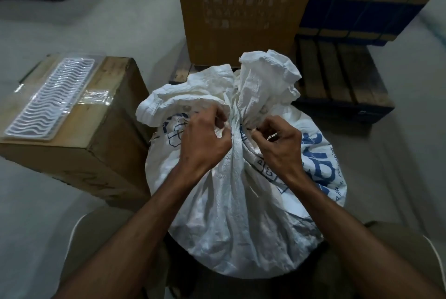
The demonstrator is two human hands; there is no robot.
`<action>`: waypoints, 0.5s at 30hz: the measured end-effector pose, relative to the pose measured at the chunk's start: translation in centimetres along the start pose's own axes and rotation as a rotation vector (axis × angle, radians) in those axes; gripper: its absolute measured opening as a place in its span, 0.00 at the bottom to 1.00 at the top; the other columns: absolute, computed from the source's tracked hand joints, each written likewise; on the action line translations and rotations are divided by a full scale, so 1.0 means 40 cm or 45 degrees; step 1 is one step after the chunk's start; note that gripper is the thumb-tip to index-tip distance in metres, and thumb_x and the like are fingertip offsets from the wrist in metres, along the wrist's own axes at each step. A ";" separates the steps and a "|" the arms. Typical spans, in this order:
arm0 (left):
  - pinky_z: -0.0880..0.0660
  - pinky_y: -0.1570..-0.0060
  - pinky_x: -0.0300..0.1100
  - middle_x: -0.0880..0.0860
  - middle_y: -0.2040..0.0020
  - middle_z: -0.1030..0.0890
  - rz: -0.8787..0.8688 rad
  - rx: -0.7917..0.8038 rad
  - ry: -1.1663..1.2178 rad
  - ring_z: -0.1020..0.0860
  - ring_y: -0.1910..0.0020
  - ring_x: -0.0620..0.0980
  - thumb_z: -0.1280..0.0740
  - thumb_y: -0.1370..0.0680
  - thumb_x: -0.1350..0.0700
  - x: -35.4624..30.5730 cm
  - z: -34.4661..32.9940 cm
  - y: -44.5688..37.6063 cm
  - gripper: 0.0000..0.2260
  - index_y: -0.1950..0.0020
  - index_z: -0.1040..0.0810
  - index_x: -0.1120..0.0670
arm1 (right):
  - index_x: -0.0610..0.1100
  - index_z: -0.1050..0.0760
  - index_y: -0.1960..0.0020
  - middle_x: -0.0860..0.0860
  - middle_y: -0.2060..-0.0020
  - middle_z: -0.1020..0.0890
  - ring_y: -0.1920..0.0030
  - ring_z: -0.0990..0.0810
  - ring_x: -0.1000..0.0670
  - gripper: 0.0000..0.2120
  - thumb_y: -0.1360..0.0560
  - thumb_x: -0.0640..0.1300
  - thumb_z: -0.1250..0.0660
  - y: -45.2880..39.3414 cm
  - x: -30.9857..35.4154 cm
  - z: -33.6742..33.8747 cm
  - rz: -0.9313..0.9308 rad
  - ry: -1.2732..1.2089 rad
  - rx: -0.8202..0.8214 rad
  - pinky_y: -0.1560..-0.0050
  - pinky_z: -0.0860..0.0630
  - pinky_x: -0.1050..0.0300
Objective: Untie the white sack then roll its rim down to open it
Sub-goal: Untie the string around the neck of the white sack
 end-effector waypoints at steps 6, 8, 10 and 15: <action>0.31 0.34 0.45 0.50 0.30 0.29 -0.135 0.331 -0.064 0.35 0.29 0.50 0.28 0.22 0.50 -0.046 -0.056 0.075 0.26 0.25 0.29 0.42 | 0.44 0.24 0.61 0.47 0.67 0.20 0.64 0.20 0.44 0.09 0.26 0.39 0.26 0.075 0.038 0.051 -0.167 -0.181 0.010 0.63 0.19 0.44; 0.33 0.31 0.47 0.50 0.25 0.33 -0.233 0.367 -0.016 0.39 0.25 0.51 0.29 0.21 0.50 -0.069 -0.076 0.106 0.26 0.24 0.29 0.43 | 0.40 0.24 0.60 0.41 0.65 0.20 0.62 0.19 0.37 0.08 0.25 0.37 0.26 0.109 0.060 0.081 -0.216 -0.303 -0.003 0.62 0.19 0.39; 0.32 0.27 0.53 0.52 0.27 0.27 -0.366 0.401 0.029 0.34 0.25 0.53 0.30 0.19 0.53 -0.089 -0.092 0.142 0.18 0.30 0.23 0.50 | 0.38 0.24 0.60 0.39 0.64 0.19 0.63 0.18 0.37 0.08 0.25 0.35 0.27 0.149 0.097 0.119 -0.245 -0.411 -0.021 0.61 0.18 0.41; 0.23 0.45 0.54 0.54 0.51 0.15 -0.292 0.329 0.287 0.19 0.48 0.54 0.35 0.18 0.61 -0.143 -0.019 0.249 0.06 0.48 0.18 0.57 | 0.41 0.26 0.60 0.42 0.67 0.23 0.69 0.24 0.48 0.10 0.24 0.34 0.28 0.267 0.156 0.243 -0.354 -0.564 -0.257 0.67 0.26 0.56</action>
Point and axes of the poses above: each hand's wrist, its own y-axis away from the middle knuckle, its own z-axis out of the back of the hand, x = y × z, the point moved 5 cm from there along -y, towards the middle knuckle
